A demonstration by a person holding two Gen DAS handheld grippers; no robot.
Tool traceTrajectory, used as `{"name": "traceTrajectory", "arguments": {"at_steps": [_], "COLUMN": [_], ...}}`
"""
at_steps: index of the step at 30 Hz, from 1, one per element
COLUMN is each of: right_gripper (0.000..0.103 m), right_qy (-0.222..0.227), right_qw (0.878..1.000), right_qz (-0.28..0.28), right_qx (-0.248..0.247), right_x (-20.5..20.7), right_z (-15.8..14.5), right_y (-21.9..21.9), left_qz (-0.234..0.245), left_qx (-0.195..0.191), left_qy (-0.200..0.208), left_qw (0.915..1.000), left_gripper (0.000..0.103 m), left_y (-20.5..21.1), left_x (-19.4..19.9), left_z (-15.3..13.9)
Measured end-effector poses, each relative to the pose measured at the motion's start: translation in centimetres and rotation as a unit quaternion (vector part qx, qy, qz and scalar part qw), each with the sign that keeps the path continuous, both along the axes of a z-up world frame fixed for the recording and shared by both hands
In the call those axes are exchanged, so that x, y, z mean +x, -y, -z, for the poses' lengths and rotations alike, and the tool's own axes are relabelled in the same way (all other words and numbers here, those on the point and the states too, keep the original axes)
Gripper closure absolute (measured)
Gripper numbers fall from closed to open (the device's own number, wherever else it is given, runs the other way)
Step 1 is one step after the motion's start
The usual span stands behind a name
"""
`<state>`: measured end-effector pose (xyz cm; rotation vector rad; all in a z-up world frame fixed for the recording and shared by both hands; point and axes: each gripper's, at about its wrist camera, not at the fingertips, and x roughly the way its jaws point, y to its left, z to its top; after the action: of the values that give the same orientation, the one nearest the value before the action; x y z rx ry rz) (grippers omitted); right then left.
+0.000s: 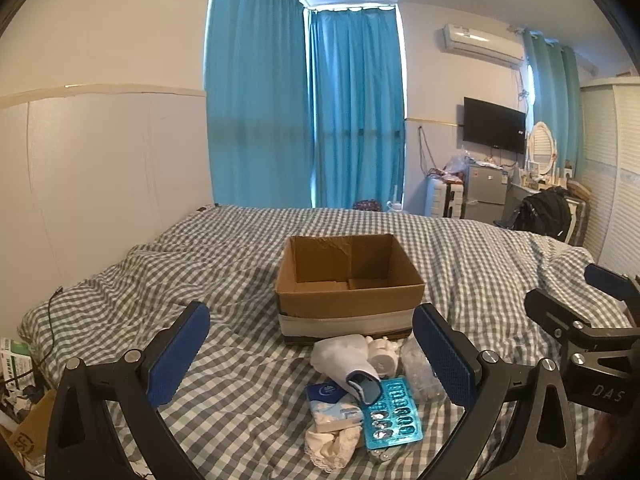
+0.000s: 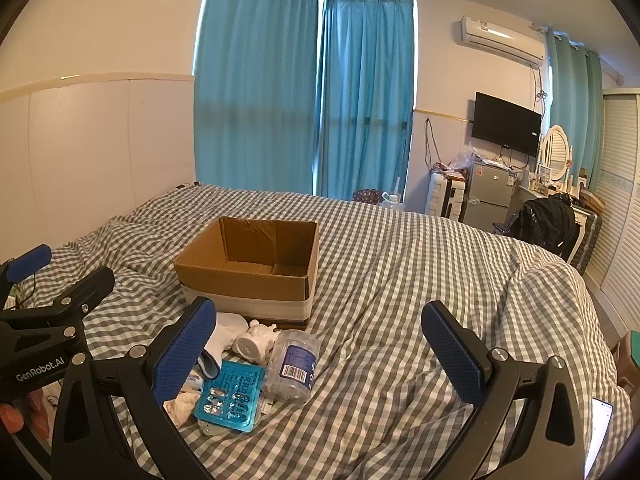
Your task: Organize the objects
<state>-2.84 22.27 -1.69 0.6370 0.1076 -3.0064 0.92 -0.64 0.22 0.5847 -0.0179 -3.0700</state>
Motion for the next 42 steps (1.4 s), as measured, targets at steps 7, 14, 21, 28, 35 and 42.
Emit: {"name": "traceTrajectory", "arguments": {"at_steps": [7, 14, 21, 28, 35, 42], "right_gripper": [0.000, 0.000, 0.000, 0.000, 0.000, 0.000], "right_qy": [0.002, 0.005, 0.006, 0.014, 0.026, 0.058], "right_qw": [1.000, 1.000, 1.000, 1.000, 0.999, 0.998], "right_qz": [-0.001, -0.002, -0.001, -0.005, -0.020, -0.018], "right_qx": [-0.001, -0.002, -0.002, 0.004, 0.011, 0.015], "right_x": [0.0, -0.1, -0.2, -0.9, -2.3, -5.1], "right_z": [0.0, 0.1, 0.3, 0.9, 1.0, 1.7], "right_y": [0.0, 0.0, 0.0, 0.2, 0.7, 0.8], "left_qz": [-0.003, -0.006, -0.003, -0.007, -0.003, -0.006], "left_qx": [0.012, 0.004, 0.008, -0.005, -0.009, -0.015], "left_qy": [-0.006, 0.005, 0.004, 0.019, 0.042, 0.095], "left_qw": [0.9999, 1.0000, 1.0000, 0.9998, 0.9991, 0.9954], "left_gripper": [0.000, 0.000, 0.000, 0.000, 0.000, 0.002], "left_y": [0.1, -0.1, 0.1, 0.0, 0.0, 0.2], "left_x": [0.1, -0.3, -0.3, -1.3, -3.4, -6.6], "left_z": [-0.2, 0.3, 0.5, 0.8, 1.3, 4.5]}}
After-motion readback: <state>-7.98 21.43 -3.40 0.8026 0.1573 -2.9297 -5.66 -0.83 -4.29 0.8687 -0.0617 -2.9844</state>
